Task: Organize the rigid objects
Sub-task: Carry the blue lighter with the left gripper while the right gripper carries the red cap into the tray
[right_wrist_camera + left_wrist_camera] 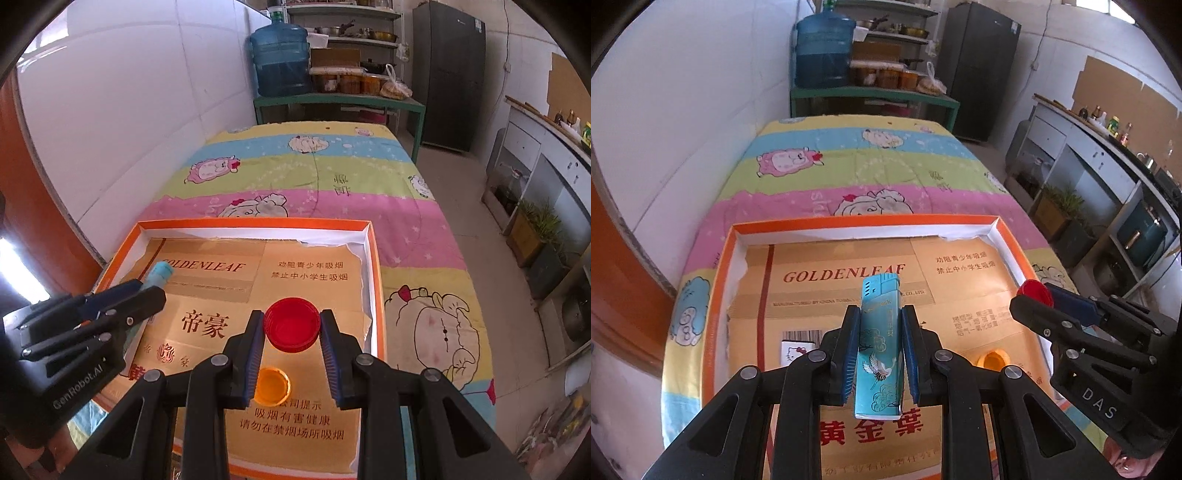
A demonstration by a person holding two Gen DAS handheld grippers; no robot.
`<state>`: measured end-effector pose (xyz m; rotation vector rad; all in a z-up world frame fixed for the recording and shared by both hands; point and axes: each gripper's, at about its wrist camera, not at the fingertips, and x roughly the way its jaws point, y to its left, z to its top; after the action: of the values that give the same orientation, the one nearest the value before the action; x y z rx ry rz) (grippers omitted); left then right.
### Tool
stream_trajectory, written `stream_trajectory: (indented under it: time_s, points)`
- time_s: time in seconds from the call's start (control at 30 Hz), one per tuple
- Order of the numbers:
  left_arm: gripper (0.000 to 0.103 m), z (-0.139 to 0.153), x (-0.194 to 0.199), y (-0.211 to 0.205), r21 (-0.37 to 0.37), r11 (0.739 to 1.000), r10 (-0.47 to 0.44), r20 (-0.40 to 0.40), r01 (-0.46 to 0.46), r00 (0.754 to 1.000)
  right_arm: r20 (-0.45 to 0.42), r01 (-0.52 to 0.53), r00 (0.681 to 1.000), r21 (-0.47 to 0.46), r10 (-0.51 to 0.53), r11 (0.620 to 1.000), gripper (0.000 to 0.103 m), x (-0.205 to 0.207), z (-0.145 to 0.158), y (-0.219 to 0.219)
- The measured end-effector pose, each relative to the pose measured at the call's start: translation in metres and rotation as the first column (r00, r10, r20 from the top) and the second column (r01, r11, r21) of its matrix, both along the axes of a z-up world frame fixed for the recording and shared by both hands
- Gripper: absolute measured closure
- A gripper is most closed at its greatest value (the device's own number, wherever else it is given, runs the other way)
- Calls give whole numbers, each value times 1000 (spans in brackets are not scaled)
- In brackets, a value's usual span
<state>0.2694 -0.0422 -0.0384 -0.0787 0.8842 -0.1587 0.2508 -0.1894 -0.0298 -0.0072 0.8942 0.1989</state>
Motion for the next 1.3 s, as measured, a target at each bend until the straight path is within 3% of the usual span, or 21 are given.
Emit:
stream_trajectory:
  time_s: [0.93,1.3]
  points:
    - [80,-35,21,-11,14,1000,-24,-79,25,997,-84,7,996,8,-6,1000,73,28,-29,-1]
    - [80,-44,24,-9,-20,999,-45,-85,43,995,-114,8,993,5,-7,1000,73,32,-43,1]
